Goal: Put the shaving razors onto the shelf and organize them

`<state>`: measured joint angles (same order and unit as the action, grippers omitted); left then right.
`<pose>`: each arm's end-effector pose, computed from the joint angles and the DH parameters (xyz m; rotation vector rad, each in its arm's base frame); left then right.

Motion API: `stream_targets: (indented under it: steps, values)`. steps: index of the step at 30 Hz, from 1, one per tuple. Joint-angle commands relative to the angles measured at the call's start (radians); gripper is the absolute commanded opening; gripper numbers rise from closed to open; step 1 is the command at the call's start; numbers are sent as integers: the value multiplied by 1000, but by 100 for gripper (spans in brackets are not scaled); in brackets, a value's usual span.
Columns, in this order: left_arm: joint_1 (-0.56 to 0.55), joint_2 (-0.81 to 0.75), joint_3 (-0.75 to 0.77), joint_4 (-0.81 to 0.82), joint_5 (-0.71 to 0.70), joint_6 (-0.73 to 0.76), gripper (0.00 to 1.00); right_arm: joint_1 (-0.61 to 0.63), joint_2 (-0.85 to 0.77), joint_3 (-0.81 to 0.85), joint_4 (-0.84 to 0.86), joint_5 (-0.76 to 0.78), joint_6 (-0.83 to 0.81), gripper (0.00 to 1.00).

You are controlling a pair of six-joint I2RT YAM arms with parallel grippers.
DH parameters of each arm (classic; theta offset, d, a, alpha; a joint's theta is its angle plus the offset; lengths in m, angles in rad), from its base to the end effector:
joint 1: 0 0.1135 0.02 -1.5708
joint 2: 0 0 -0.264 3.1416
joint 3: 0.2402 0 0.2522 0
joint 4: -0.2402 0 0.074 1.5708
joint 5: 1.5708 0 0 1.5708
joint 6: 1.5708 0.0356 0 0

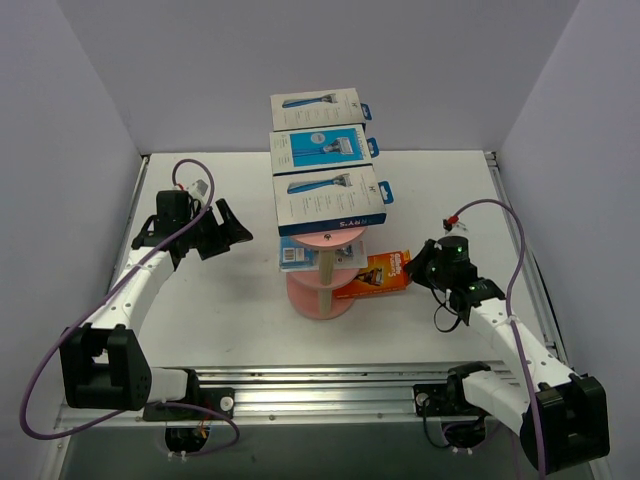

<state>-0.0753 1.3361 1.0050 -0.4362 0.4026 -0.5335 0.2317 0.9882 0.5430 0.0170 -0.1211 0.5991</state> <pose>0.2847 -0.0355 0.2733 -0.3397 2.3662 -0.7669 0.2142 0.0550 0.2372 0.2966 2.0347 0.6469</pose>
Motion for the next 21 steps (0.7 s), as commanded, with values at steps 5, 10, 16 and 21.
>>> stream_targets:
  steps: [5,10,16,21]
  values:
    - [8,-5,-3,53,22,18,85,-9,-3,-26,84,-8,-19,0]
    - [8,-3,-3,53,22,18,85,-8,13,-32,115,-32,-18,0]
    - [8,-5,-3,54,22,20,85,-8,36,-26,141,-55,-13,0]
    - [8,-5,-3,53,22,18,85,-6,63,-29,173,-74,-5,0]
